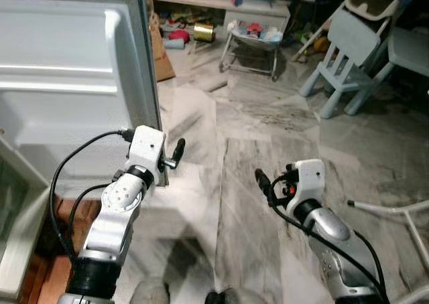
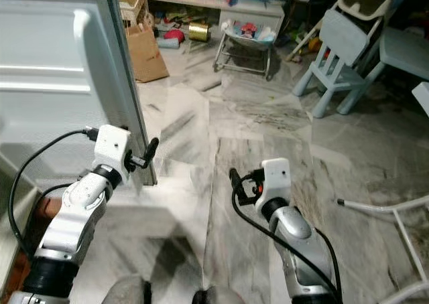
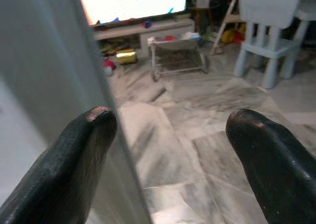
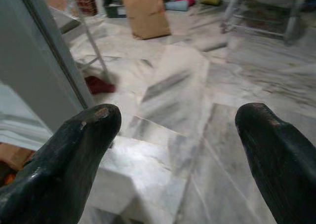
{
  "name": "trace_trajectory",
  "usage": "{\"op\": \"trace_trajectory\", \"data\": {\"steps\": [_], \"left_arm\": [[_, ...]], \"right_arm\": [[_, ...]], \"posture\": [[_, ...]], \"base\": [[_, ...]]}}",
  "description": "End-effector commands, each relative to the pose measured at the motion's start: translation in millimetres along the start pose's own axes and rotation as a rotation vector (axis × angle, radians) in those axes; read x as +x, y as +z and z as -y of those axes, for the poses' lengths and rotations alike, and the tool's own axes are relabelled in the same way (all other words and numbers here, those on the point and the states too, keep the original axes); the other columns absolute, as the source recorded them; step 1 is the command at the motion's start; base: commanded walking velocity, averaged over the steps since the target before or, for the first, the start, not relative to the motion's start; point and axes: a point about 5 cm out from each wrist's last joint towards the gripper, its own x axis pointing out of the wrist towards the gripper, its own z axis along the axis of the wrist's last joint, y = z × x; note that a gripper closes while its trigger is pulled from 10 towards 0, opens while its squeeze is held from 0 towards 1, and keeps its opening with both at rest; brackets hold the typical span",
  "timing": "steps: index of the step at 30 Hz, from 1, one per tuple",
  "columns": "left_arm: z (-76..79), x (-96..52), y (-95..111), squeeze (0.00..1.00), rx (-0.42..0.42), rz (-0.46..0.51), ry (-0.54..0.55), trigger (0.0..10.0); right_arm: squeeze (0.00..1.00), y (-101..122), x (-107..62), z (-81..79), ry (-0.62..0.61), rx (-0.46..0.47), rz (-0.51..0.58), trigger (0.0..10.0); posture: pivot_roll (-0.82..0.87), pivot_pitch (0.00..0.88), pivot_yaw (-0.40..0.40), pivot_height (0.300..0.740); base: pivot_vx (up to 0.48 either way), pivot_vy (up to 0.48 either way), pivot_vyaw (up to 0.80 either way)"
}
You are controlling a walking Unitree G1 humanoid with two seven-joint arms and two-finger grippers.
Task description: Restocking fridge
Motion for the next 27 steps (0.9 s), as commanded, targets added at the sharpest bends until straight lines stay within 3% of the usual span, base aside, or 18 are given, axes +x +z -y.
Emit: {"op": "trace_trajectory", "data": {"steps": [1, 9, 14, 19, 27], "left_arm": [[0.8, 3.7, -2, 0.0, 0.008, -0.01, -0.003, 10.0], [-4.9, 22.2, 2, 0.0, 0.036, 0.003, 0.001, 10.0], [-2.3, 35.9, 17, 0.0, 0.049, 0.06, -0.015, 10.0], [0.5, 29.0, 16, 0.0, 0.059, 0.086, -0.022, 10.0], [-11.1, 10.5, 7, 0.0, 0.058, 0.08, 0.044, 10.0]], "right_arm": [[0.0, 2, -0.8, 4.2, -0.017, -0.016, 0.006, 10.0], [0.0, 2, -0.4, 6.3, -0.025, -0.023, 0.008, 10.0], [0.0, 3, 0.8, 6.4, -0.028, -0.025, 0.014, 10.0], [0.0, 1, -1.5, 8.7, -0.038, -0.027, 0.012, 10.0], [0.0, -1, 1.9, 9.6, -0.038, -0.041, 0.005, 10.0]], "posture": [[0.07, 0.102, -0.105, 0.74], [0.06, 0.099, -0.108, 0.74], [0.06, 0.096, -0.103, 0.74], [0.06, 0.098, -0.105, 0.74], [0.07, 0.097, -0.111, 0.74]], "base": [[0.48, 0.0, 0.0], [0.48, 0.0, 0.0], [0.473, 0.0, 0.0], [0.0, 0.0, 0.0], [0.0, 0.0, 0.0]]}}
